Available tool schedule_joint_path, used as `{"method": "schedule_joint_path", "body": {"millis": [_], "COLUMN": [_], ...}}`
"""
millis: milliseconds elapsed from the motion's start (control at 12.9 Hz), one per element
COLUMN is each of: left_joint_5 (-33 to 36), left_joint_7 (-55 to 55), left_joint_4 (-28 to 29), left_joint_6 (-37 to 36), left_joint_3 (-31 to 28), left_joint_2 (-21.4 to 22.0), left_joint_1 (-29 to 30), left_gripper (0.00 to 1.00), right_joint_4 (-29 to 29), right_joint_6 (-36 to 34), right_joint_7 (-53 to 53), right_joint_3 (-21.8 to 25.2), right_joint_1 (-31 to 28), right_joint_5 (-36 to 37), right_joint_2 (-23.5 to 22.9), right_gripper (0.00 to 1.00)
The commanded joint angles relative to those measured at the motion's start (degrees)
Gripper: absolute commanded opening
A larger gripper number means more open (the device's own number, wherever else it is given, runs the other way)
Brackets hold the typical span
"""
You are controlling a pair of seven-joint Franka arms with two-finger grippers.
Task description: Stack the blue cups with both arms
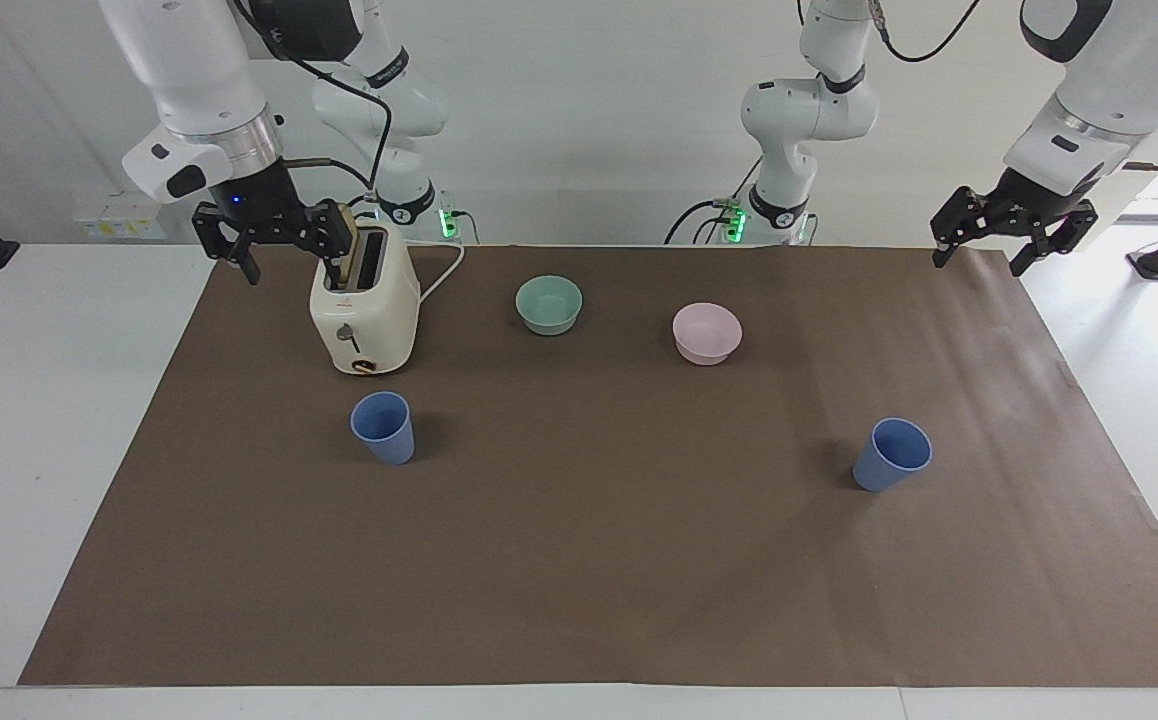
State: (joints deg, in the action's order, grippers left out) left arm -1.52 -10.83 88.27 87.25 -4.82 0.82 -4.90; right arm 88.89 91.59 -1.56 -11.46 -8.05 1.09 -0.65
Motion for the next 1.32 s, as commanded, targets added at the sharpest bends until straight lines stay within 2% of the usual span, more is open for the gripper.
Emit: {"method": "schedule_joint_path", "body": {"millis": [0,1239], "left_joint_5": [-0.68,-0.68], "left_joint_7": [-0.42,-0.42], "left_joint_4": [0.94,1.29], "left_joint_6": [0.99,2.93], "left_joint_3": [0.25,0.25], "left_joint_2": [0.85,0.76], "left_joint_1": [0.42,0.42], "left_gripper": [1.0,1.0], "right_joint_4": [2.08,2.08], "right_joint_6": [1.31,1.31], "right_joint_7": [0.06,0.06], "right_joint_3": [-0.23,-0.23], "right_joint_1": [-0.74,-0.74], "right_joint_5": [-0.21,-0.3], "right_joint_2": [1.61,1.61], "right_gripper": [1.0,1.0]}}
